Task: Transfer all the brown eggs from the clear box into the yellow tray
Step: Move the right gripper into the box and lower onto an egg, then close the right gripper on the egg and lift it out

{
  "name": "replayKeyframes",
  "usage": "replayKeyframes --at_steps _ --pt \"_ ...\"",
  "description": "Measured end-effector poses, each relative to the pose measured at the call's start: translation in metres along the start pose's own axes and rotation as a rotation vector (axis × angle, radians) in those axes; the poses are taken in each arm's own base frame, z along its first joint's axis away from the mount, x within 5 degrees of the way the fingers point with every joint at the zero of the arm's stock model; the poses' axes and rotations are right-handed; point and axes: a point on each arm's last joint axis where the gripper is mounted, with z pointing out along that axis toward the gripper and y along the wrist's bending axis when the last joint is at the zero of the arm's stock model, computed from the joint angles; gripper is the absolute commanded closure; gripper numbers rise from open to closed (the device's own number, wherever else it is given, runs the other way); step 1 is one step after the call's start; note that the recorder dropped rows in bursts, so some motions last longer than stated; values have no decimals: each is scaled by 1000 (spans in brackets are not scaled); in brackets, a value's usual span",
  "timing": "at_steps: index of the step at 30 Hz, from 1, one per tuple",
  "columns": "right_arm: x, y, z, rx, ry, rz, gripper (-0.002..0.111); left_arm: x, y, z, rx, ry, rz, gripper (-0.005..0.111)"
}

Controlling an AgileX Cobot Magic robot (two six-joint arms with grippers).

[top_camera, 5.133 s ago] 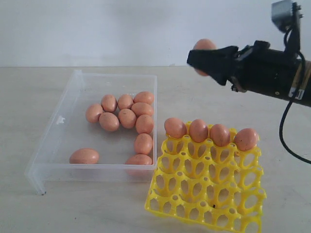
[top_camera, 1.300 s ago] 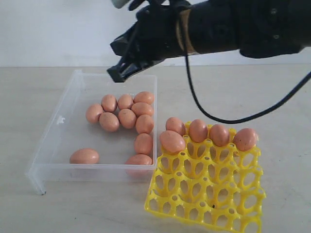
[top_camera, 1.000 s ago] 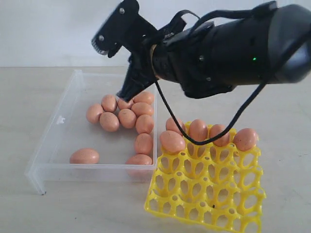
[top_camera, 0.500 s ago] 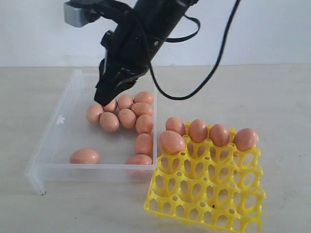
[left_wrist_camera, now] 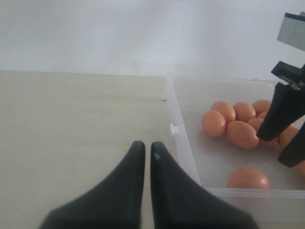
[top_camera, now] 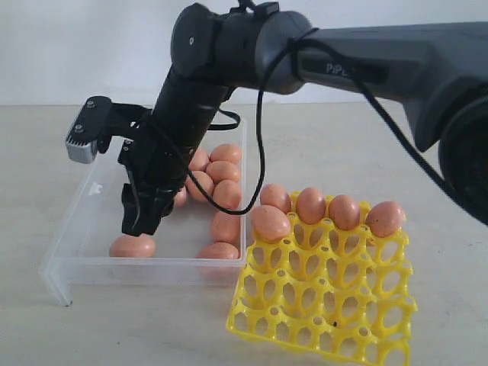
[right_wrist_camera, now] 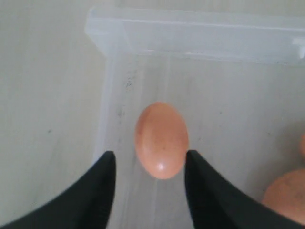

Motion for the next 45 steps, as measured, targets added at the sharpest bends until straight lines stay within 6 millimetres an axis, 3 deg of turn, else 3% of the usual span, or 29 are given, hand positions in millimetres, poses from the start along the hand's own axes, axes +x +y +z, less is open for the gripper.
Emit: replayKeyframes --at_steps 7,24,27,34,45 --pt "-11 -8 23 144 -68 -23 52 0 0 0 0 0 0 103" --pt "14 -7 59 70 23 37 53 0 0 0 0 0 0 103" --pt "20 -8 68 67 36 45 62 0 0 0 0 0 0 103" --pt "24 -8 75 66 42 54 108 0 0 0 0 0 0 103" --pt "23 -10 75 86 32 73 108 0 0 0 0 0 0 103"
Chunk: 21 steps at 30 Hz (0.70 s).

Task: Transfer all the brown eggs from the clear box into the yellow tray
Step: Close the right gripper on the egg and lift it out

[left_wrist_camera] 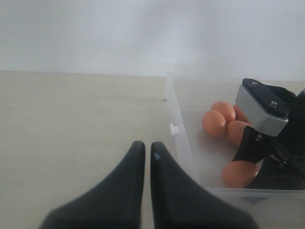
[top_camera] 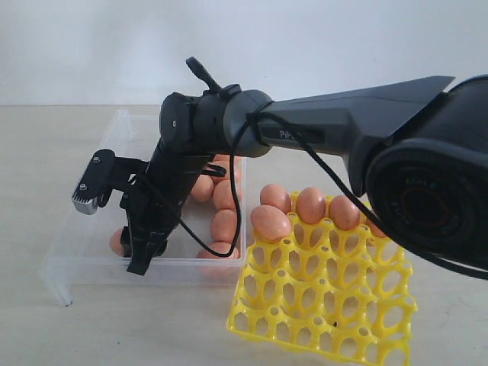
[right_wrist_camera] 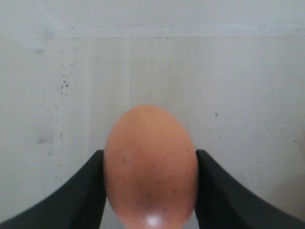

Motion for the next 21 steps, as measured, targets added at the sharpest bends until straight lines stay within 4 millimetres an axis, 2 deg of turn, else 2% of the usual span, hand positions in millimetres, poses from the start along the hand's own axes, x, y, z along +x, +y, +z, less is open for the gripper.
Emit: replayKeyframes --at_steps 5,8,15,21 --pt "-1 0 -4 4 -2 11 108 0 0 0 0 0 0 103" --pt "-9 1 -19 22 -23 0 108 0 0 0 0 0 0 103" --pt "-38 6 -85 109 -126 -48 108 0 0 0 0 0 0 103" --pt "-53 23 -146 118 -161 -42 108 0 0 0 0 0 0 103"
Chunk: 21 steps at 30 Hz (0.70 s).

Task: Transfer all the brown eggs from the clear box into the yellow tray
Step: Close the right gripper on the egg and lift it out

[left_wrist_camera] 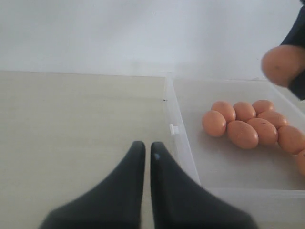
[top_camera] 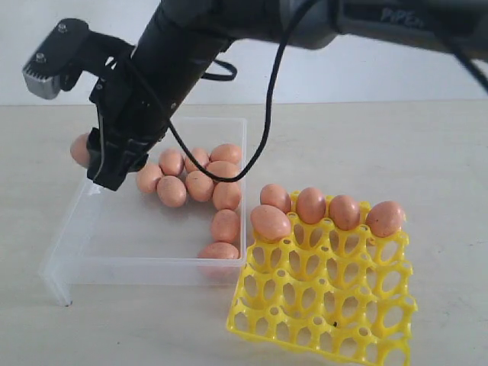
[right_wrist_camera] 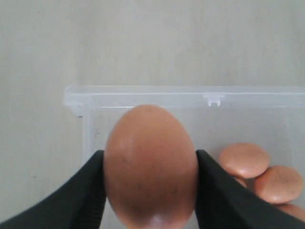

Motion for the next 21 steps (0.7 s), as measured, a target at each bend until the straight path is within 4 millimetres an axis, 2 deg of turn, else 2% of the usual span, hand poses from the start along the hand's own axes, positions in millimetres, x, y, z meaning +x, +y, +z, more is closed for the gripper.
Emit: replayKeyframes --at_steps 3,5,7,9,11,12,15,16,18,21 --pt "-2 9 -25 -33 56 28 108 0 0 0 0 0 0 103" --pt "0 13 -35 -52 103 66 108 0 0 0 0 0 0 103" --pt "5 16 -46 -73 167 178 108 0 0 0 0 0 0 103" --pt "7 9 -51 -48 141 292 108 0 0 0 0 0 0 103" --pt "1 -4 -60 14 7 420 108 0 0 0 0 0 0 103" --pt "-10 -8 -72 50 -117 483 108 0 0 0 0 0 0 103" --pt "-30 -8 -99 110 -332 542 108 0 0 0 0 0 0 103" --pt "-30 -6 -104 135 -372 557 108 0 0 0 0 0 0 103" --pt "-19 -1 -107 201 -423 596 108 0 0 0 0 0 0 103" --pt "23 14 -101 361 -505 716 108 0 0 0 0 0 0 103"
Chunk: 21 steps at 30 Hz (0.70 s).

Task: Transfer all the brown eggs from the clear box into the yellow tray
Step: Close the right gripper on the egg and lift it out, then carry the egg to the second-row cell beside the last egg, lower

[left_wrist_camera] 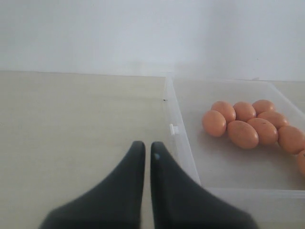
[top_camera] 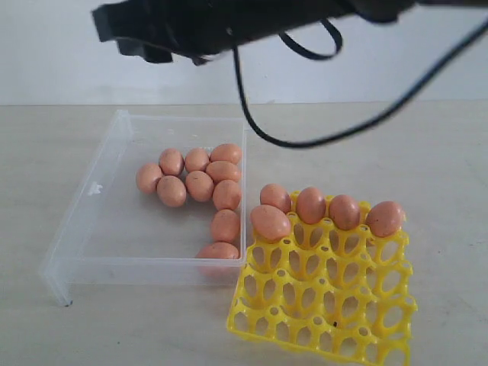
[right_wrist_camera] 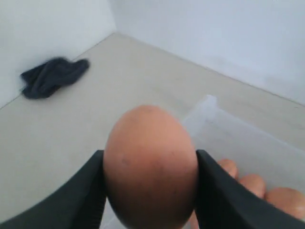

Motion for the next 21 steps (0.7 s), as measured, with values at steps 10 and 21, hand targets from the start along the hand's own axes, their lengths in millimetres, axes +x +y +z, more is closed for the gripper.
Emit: replayKeyframes --at_steps 10,21 --pt "70 -75 -83 517 -604 393 108 0 0 0 0 0 0 103" --pt "104 -207 -77 116 -692 692 108 0 0 0 0 0 0 103"
